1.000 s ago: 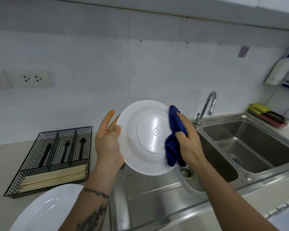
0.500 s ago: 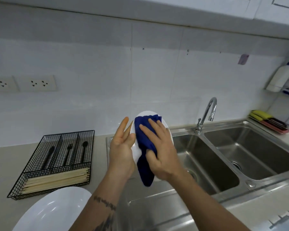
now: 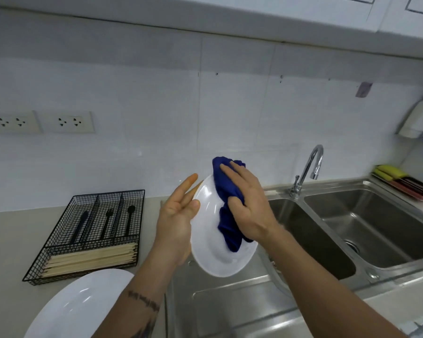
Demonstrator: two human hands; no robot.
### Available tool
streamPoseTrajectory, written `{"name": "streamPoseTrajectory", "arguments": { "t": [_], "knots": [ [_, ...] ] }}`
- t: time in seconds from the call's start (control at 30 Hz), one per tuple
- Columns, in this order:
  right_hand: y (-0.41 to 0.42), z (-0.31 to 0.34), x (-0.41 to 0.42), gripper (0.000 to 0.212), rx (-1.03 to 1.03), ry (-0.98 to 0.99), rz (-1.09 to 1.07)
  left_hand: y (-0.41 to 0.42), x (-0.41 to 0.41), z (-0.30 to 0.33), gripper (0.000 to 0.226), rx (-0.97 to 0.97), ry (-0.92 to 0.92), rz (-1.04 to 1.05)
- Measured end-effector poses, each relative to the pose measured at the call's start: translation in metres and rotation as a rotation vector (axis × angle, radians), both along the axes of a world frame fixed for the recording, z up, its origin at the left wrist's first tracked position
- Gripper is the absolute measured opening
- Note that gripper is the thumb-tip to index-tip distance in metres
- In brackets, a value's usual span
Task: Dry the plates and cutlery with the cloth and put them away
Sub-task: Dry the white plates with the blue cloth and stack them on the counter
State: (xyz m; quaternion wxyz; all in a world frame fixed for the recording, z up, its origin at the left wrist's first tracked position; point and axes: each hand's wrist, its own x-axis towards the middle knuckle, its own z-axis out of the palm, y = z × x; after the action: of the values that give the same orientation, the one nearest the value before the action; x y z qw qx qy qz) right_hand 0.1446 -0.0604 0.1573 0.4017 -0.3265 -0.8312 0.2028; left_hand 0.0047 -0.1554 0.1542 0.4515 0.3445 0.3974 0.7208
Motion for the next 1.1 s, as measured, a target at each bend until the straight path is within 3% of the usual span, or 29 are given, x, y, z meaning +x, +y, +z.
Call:
{"name": "streamPoseTrajectory", "arguments": {
  "t": [0.27, 0.43, 0.53, 0.67, 0.73, 0.9, 1.1],
  "knots": [
    [0.023, -0.006, 0.04, 0.051, -0.582, 0.334, -0.001, -0.013, -0.016, -0.001, 0.052, 0.083, 0.255, -0.011],
    [0.011, -0.006, 0.038, 0.048, -0.442, 0.385, -0.045, 0.001, -0.032, -0.002, 0.05, 0.05, 0.46, 0.292],
    [-0.003, -0.008, 0.028, 0.051, -0.25, 0.367, -0.026, 0.013, -0.034, -0.014, 0.044, 0.003, 0.3, 0.461],
    [-0.021, -0.02, 0.017, 0.047, 0.026, 0.216, 0.013, 0.025, -0.033, -0.02, 0.03, -0.092, -0.238, 0.427],
    [-0.027, -0.025, 0.019, 0.047, 0.079, 0.153, 0.056, 0.031, -0.04, -0.019, 0.031, -0.141, -0.371, 0.448],
    [-0.032, -0.038, 0.033, 0.049, 0.072, -0.119, 0.169, 0.034, -0.063, -0.027, 0.078, -0.323, -0.418, 0.352],
    [-0.019, -0.053, 0.054, 0.053, -0.109, -0.383, 0.182, 0.022, -0.077, -0.056, 0.073, -0.408, -0.27, 0.332]
  ]
}}
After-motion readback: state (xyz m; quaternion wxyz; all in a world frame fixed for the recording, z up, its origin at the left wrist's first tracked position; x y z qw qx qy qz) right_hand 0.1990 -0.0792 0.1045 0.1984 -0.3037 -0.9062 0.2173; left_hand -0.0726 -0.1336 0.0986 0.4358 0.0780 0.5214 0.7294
